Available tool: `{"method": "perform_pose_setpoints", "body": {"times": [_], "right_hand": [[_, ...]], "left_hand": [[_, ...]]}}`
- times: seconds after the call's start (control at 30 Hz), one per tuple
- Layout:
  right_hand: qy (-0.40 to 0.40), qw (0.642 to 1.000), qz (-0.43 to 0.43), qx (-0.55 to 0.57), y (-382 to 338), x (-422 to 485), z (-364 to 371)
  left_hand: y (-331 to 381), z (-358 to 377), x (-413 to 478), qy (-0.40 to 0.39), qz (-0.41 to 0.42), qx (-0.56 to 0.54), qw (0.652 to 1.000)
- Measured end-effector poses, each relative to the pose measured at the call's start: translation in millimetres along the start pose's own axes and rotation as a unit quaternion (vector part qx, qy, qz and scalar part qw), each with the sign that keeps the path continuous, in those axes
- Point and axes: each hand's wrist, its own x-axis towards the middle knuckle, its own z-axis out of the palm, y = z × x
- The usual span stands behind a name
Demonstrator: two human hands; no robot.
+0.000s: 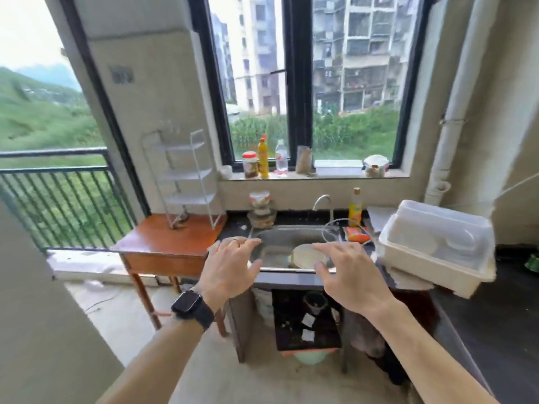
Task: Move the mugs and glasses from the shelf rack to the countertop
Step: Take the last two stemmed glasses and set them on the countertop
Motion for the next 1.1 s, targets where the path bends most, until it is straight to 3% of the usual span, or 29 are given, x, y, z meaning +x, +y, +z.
{"method": "perform_pose_setpoints", "body": {"times": [0.23, 0.47, 0.77, 1.1], "right_hand": [[-0.008, 0.997, -0.068, 0.02, -149, 101, 85], [-0.003, 0.994, -0.101, 0.029, -247, 186, 135], [0.002, 0.992, -0.123, 0.033, -304, 300, 195], [0.009, 0.99, -0.135, 0.028, -327, 486, 281]], "left_hand": [[-192, -54, 0, 0.036, -0.075, 0.045, 0.996], [-320, -91, 25, 0.045, -0.103, 0.045, 0.993], [-431, -85, 93, 0.038, -0.11, 0.038, 0.992], [-544, -69, 256, 0.045, -0.103, 0.06, 0.992]]}}
